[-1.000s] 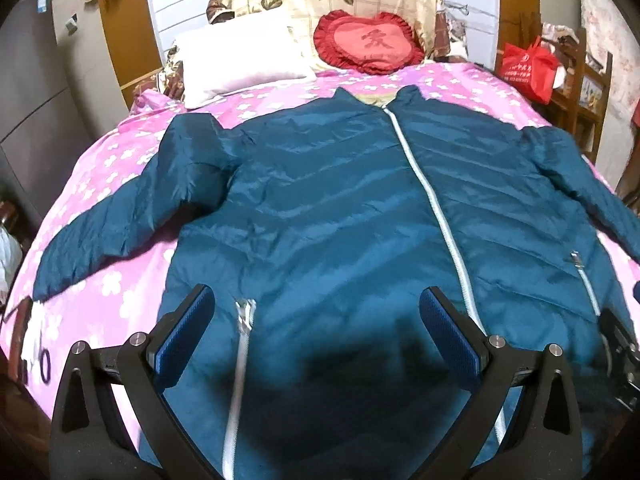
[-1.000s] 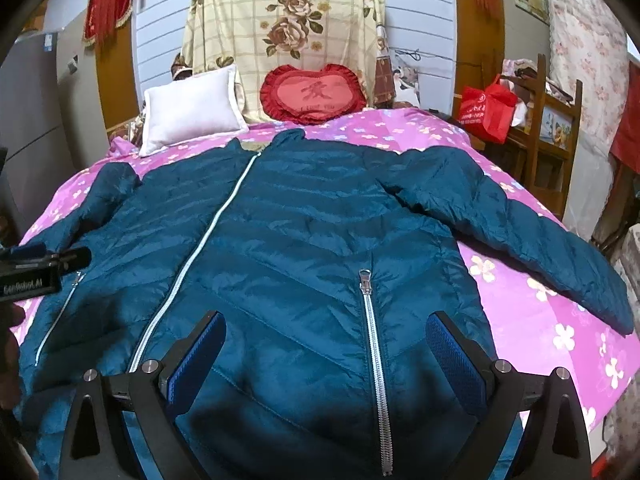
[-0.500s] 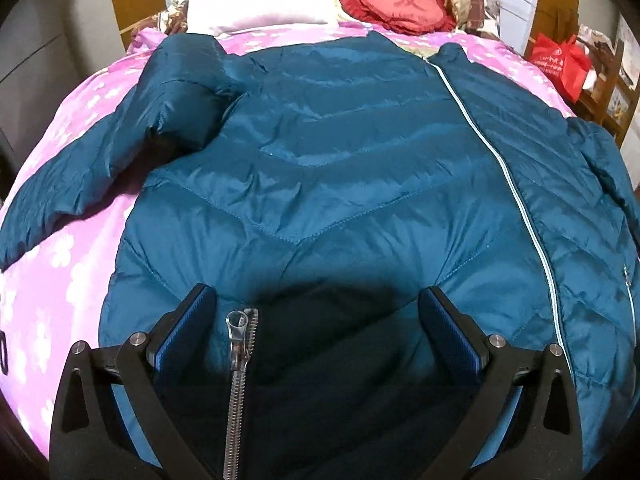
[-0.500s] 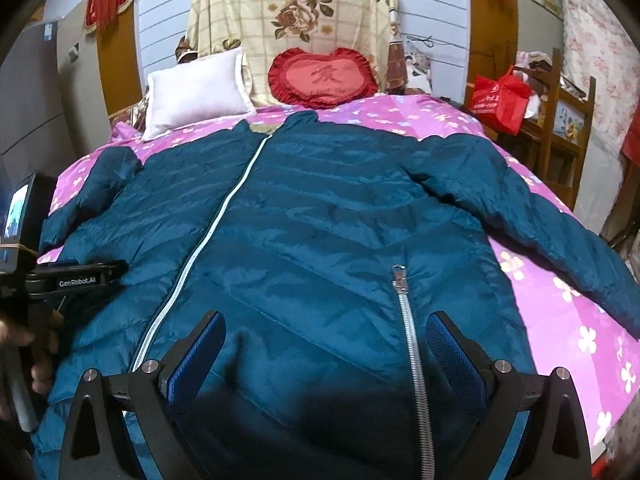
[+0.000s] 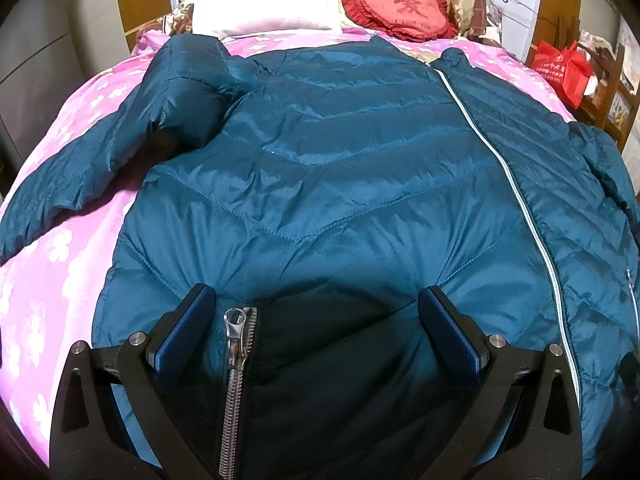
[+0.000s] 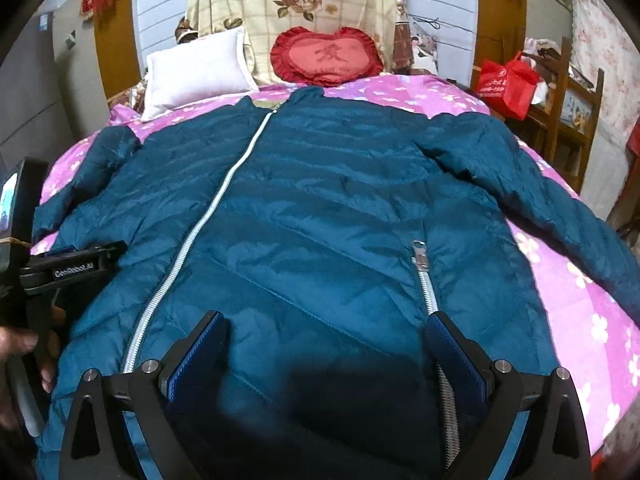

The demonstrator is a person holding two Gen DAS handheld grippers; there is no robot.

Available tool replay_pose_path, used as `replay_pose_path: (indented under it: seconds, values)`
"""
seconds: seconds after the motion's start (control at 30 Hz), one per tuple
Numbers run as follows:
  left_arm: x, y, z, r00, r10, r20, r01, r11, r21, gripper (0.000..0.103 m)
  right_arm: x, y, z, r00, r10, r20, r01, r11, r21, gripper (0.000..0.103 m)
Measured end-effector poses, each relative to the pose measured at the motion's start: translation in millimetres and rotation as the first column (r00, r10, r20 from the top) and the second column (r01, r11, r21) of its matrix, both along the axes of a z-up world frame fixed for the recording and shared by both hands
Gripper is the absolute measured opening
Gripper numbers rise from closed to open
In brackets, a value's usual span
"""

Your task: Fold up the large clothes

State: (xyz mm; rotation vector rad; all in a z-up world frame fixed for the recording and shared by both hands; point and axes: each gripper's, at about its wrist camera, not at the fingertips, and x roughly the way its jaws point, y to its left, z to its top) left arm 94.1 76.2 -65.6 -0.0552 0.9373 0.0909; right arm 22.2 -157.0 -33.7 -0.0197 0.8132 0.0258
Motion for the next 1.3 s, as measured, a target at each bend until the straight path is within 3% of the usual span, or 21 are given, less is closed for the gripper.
replay_pose_path:
  seconds: [0.3,0.8,0.97,1.1,1.17,1.3]
  values:
    - [0,0,0,1.000,0.000,0.000,0.000,1.000,-0.007,0.103,-5,-2,5,1.000,-0.006,0.018,0.007,0.998,-0.057,0.099]
    - [0,1,0,1.000,0.000,-0.001,0.000,1.000,-0.008,0.103,-7,-4,6,1.000,-0.007,0.020,0.009,0.998,-0.060,0.099]
    - [-6,12,4,1.000,0.016,0.016,-0.016,0.999,-0.045,0.103,-3,-8,5,1.000,-0.021,0.015,0.022,0.999,-0.025,0.099]
    - [-27,71,35,0.987,0.115,0.111,-0.107,0.991,-0.076,0.103,-3,-5,3,1.000,-0.006,0.003,0.006,1.000,-0.011,0.099]
    - [-28,105,42,0.983,0.143,0.113,-0.135,0.988,-0.079,0.103,-4,0,3,1.000,0.010,0.011,-0.010,1.000,-0.028,0.099]
    - [-26,198,50,0.955,0.278,0.106,-0.280,0.960,0.002,0.103,-5,0,2,1.000,0.012,0.005,-0.012,0.999,-0.031,0.099]
